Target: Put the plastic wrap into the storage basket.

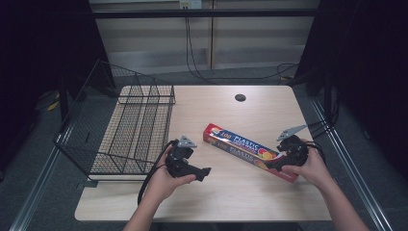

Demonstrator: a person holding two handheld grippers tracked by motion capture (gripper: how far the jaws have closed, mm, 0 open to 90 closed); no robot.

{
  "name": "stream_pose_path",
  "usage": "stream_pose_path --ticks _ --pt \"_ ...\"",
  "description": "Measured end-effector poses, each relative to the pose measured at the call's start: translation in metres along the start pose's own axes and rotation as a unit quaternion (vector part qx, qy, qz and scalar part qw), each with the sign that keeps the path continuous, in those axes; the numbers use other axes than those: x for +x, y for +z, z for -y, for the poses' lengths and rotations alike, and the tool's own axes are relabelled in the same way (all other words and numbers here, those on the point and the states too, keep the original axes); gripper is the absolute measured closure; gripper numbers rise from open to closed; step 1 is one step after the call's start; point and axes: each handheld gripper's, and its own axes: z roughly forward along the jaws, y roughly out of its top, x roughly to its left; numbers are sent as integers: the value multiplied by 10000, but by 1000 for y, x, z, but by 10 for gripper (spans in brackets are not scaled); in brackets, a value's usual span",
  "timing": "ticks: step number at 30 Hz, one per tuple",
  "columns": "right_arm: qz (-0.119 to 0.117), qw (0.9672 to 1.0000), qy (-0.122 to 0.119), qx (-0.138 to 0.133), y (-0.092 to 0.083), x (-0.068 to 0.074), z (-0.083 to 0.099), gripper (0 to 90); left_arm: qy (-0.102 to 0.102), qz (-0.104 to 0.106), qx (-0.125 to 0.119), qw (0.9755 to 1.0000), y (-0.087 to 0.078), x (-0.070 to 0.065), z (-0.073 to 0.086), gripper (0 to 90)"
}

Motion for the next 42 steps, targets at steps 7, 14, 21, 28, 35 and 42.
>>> stream_pose_path --ticks 7,14,21,28,35,42 --pt "-6 9999 -35 116 5 1 -2 131 -31 16 -43 10000 1 0 0 34" --pt "-13 9991 -197 383 13 2 -10 191 -62 26 -40 10000 3 -1 1 35" --pt "-158 9970 -475 591 19 7 -10 338 -18 16 17 10000 4 -1 1 36" --pt "-111 9961 -624 615 19 7 -11 363 19 51 48 10000 5 -1 1 36" --pt "-53 9953 -568 784 22 9 -16 363 13 40 85 10000 6 -2 1 37" --pt "-81 9955 -485 816 22 8 -16 390 13 41 93 9999 6 -3 1 39"
